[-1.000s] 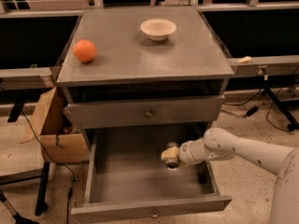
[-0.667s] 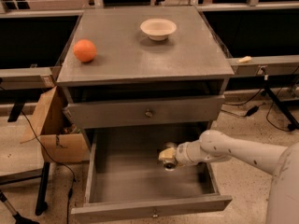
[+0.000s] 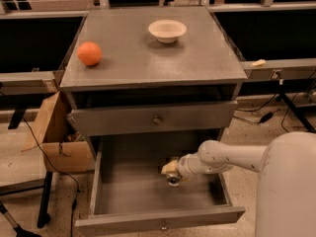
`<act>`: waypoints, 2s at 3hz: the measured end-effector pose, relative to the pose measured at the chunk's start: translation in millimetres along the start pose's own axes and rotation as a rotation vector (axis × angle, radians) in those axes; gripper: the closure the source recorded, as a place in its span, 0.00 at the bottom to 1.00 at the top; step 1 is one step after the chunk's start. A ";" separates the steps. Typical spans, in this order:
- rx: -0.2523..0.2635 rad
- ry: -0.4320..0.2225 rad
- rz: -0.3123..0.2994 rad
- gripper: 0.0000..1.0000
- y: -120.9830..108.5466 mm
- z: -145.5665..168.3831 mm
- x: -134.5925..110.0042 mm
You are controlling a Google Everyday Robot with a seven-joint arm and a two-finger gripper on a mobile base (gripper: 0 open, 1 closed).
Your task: Place 7up can into middle drawer
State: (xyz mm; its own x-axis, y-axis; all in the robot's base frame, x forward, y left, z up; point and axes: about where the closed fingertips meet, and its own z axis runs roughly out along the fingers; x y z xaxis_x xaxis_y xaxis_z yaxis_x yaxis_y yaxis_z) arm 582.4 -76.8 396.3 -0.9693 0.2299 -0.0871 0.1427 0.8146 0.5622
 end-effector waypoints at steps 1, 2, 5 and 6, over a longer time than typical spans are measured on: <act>0.002 0.006 0.001 0.00 1.2 3.3 1.6; 0.002 0.006 0.001 0.00 1.2 3.3 1.6; 0.078 -0.012 -0.003 0.00 -19.6 -163.0 71.3; 0.134 -0.066 0.078 0.00 -30.9 -244.8 104.4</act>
Offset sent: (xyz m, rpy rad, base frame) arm 0.0002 0.0010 -0.0008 -0.0018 0.0035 -0.0009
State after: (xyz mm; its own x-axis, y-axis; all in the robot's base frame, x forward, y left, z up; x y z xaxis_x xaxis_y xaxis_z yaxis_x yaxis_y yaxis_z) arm 427.8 -208.3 571.2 -0.9396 0.3263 -0.1036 0.2469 0.8555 0.4551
